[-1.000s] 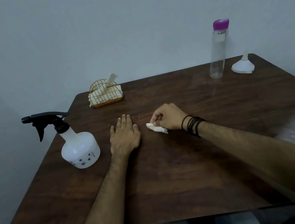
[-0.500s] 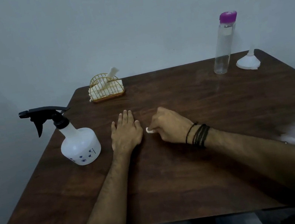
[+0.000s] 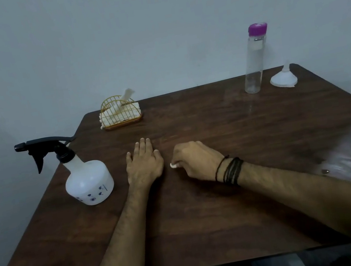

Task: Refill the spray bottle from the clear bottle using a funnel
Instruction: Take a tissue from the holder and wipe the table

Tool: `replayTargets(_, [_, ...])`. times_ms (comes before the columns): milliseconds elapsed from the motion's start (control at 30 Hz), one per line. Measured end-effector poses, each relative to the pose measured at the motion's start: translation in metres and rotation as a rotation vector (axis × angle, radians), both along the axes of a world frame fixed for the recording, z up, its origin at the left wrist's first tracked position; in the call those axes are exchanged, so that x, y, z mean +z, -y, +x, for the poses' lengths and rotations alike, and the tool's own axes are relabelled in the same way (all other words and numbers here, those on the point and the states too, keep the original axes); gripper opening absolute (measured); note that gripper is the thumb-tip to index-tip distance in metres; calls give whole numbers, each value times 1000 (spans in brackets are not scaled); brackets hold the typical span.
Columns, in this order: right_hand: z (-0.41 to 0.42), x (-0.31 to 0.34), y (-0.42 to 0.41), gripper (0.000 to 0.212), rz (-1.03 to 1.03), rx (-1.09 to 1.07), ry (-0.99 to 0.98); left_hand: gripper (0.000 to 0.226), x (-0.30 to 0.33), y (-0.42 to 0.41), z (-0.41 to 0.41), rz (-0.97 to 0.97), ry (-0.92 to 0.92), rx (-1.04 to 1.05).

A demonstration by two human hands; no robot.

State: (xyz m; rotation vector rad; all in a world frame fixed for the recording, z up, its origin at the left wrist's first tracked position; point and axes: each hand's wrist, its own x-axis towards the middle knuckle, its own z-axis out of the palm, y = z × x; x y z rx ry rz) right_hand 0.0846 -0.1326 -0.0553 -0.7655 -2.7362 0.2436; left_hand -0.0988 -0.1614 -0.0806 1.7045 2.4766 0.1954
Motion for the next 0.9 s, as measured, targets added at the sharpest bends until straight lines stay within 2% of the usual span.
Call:
replayTargets(100, [11,-3,-7,19,-36,-34,-19,63,0,-5,12,-5,22,61])
replayTargets(367, [21,12,-109,24,-52,-457,-39,68,6,1,16,-21,35,56])
replayTargets(500, [52,14,-114,27,-80,-550,-30,68,5,0,16,-31,24,52])
replayTargets(667, [66,8,-45,17,-116,-404,-74,67,4,-7,21,-39,15,68])
replayTargets(800, [38,4,16,12,-157,-178,-115,65,2,-5,21,-15,22,57])
replayTargets(900, [14,5,23,11,-205,-104,-123,62,-1,-4,19,14,26,45])
